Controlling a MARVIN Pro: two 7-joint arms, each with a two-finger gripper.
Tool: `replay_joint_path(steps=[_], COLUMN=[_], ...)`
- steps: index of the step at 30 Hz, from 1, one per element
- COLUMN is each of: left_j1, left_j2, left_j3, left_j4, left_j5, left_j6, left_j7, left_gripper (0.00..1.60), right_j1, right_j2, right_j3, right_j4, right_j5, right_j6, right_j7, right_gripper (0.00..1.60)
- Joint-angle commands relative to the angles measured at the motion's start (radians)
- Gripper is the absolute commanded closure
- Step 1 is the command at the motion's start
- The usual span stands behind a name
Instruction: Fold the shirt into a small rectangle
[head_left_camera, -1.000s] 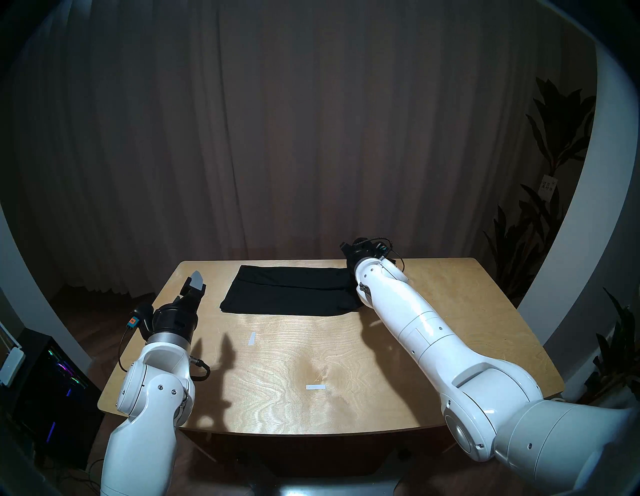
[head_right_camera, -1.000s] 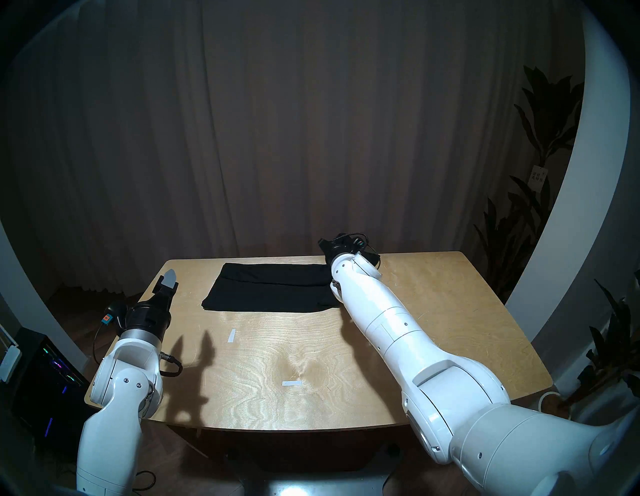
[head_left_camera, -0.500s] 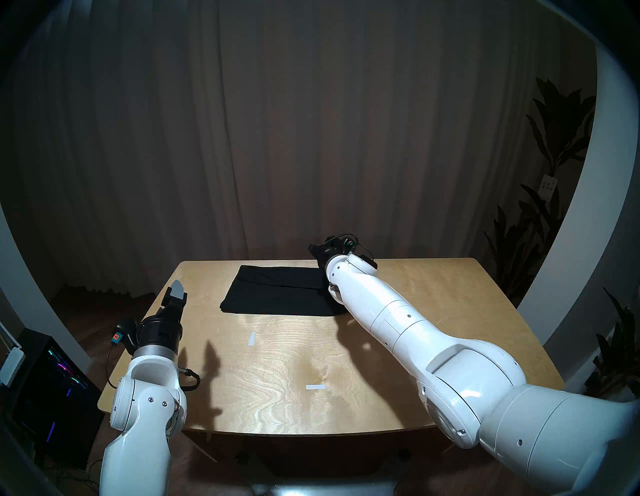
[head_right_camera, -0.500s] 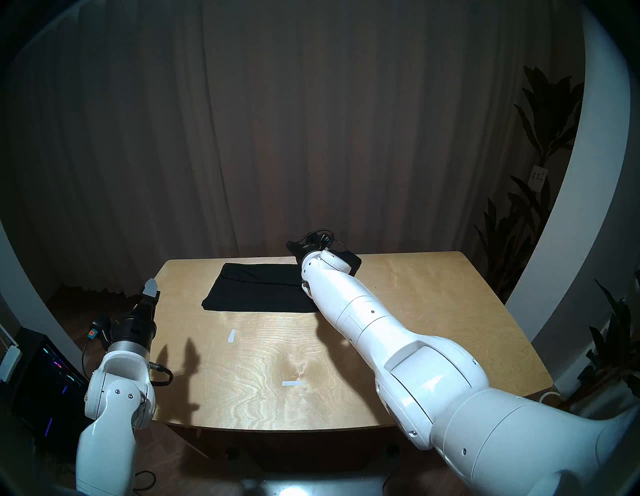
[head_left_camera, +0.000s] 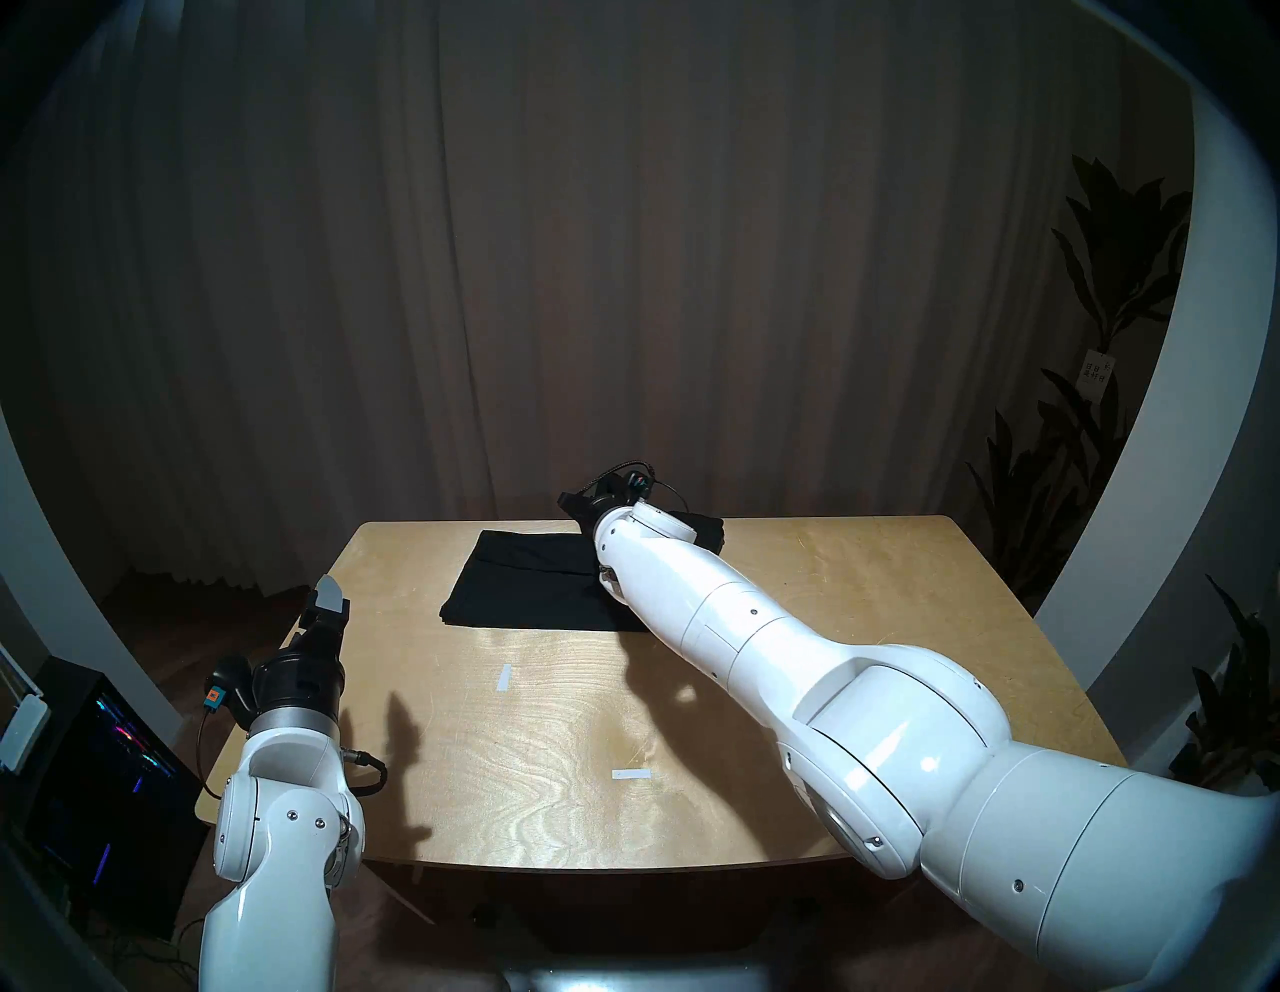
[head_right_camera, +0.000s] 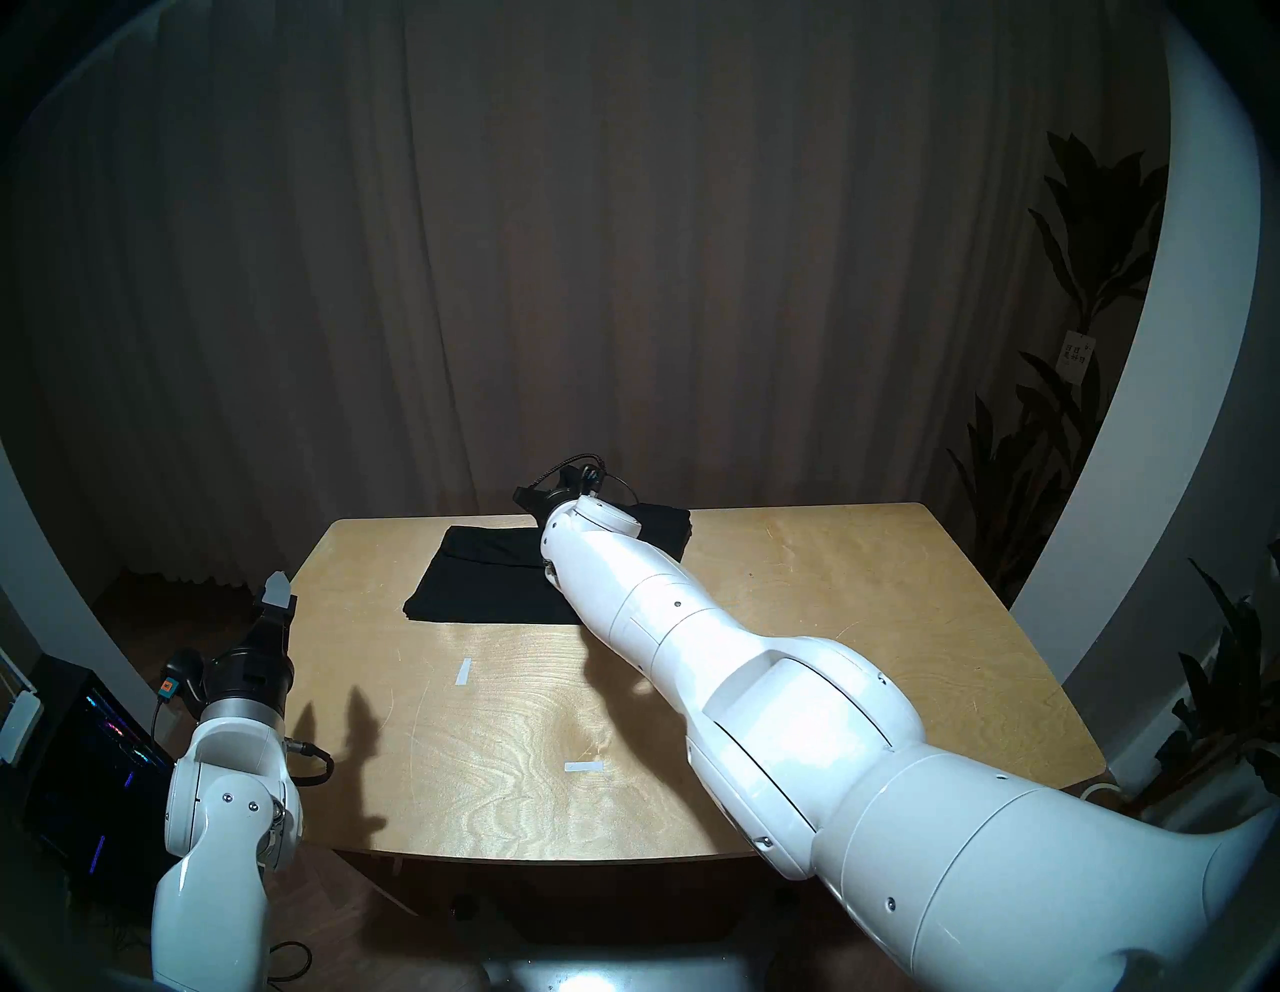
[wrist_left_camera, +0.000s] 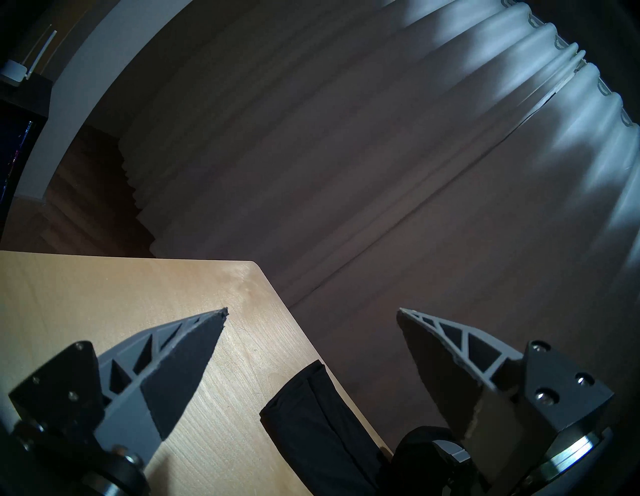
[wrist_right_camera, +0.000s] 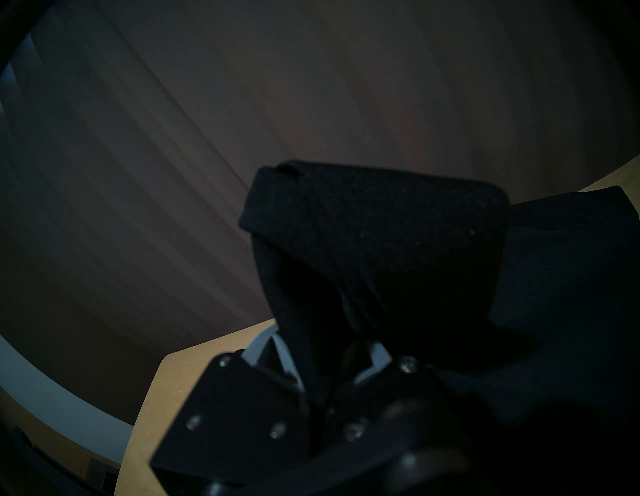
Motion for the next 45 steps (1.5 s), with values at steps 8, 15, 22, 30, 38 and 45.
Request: replay_joint_path(steps=[8, 15, 22, 30, 38, 45], left_j1=[-0.001, 0.004, 0.016, 0.027, 0.037, 0.042], left_j2=[-0.014, -0.025, -0.038, -0.053, -0.067, -0.077], left_j3=[-0.035, -0.052, -0.076, -0.095, -0.106, -0.114], left_j4=[-0.02, -0.017, -0.011, -0.009, -0.013, -0.017], left_j5=[0.002, 0.002, 0.002, 0.002, 0.004, 0.006], left_j6=[-0.023, -0.029, -0.037, -0.044, -0.05, -0.056], left_j7=[0.005, 0.009, 0.016, 0.021, 0.022, 0.021], left_gripper=[0.0, 0.0, 0.0, 0.0, 0.0, 0.0], right_j1=[0.103, 0.108, 0.095, 0.068, 0.05, 0.043], right_j2=[-0.184, -0.2, -0.2, -0.2, -0.2, -0.2], right_j3=[-0.044, -0.069, -0.101, -0.15, -0.207, -0.238], right_j4=[0.098, 0.119, 0.122, 0.111, 0.096, 0.102], right_j5=[-0.008, -0.006, -0.001, 0.012, 0.026, 0.035], right_j6=[0.0, 0.0, -0.001, 0.001, 0.002, 0.0], right_j7=[-0.071, -0.084, -0.084, -0.071, -0.053, -0.044], right_gripper=[1.6, 1.6, 1.6, 1.6, 1.6, 1.6])
